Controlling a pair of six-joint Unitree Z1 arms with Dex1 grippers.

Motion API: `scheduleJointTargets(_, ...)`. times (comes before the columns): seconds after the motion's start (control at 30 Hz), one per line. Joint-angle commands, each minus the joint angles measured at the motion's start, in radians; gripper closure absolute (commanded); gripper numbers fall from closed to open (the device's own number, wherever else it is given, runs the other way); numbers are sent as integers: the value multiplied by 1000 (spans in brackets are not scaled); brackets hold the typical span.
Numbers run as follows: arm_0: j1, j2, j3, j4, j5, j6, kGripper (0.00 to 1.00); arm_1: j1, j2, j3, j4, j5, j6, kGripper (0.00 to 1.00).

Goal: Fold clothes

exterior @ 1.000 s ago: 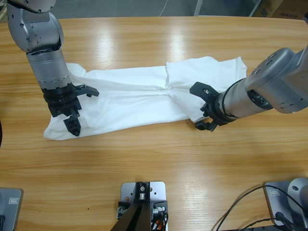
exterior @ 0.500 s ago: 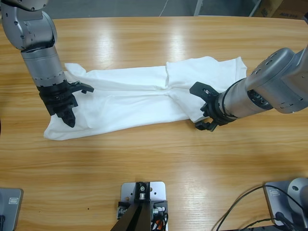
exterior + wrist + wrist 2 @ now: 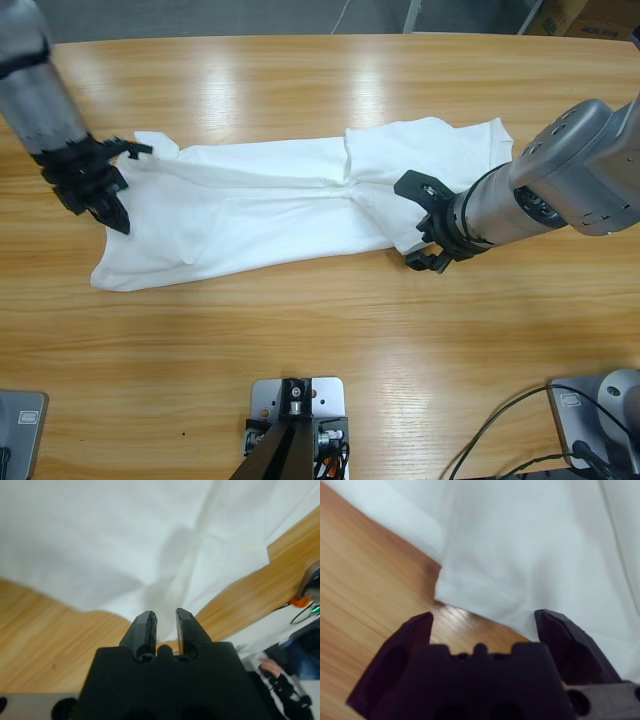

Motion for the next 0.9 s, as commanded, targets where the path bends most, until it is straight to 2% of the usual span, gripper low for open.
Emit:
scheduleJointTargets(0.03,50,-13,52,-40,-65,-8,831,11,6,27,-3,2,12,179)
scheduleJointTargets(0.07,50,-10,54,-39,-84,5,762,11,5,28,-3,2,12,178)
scheduleJointTargets(0.1,50,-7,55,-37,-100,21,583,11,5,28,-2,2,12,179)
scheduleJointTargets(0.13,48,-5,58,-36,-102,37,458,11,6,28,-2,2,12,179)
scheduleJointTargets(0.23,31,9,69,-36,-94,73,419,11,11,26,-3,3,12,179)
scheduleJointTargets(0.3,14,15,69,-36,-89,79,206,11,12,25,-3,4,12,179)
scheduleJointTargets(0.33,3,20,68,-36,-83,80,131,11,11,26,-3,4,12,177)
scheduleJointTargets(0.37,-8,29,67,-36,-83,80,121,11,11,26,-3,4,12,177)
scheduleJointTargets(0.47,-42,60,69,-36,-84,75,255,13,11,28,-3,4,12,178)
scheduleJointTargets(0.53,-56,78,69,-36,-86,73,302,12,13,28,-3,4,13,179)
scheduleJointTargets(0.7,-63,105,72,-39,-84,76,310,13,13,31,-3,2,13,179)
scheduleJointTargets(0.73,-63,105,72,-39,-84,76,382,13,13,31,-3,3,13,179)
scheduleJointTargets(0.77,-64,105,72,-39,-83,74,555,13,14,31,-3,2,13,177)
scheduleJointTargets(0.8,-67,105,71,-39,-83,73,804,13,15,31,-3,2,13,179)
scheduleJointTargets(0.83,-70,106,72,-39,-83,73,994,12,16,31,-4,2,13,179)
scheduleJointTargets(0.9,-76,109,74,-39,-84,73,1000,12,16,30,-5,2,14,179)
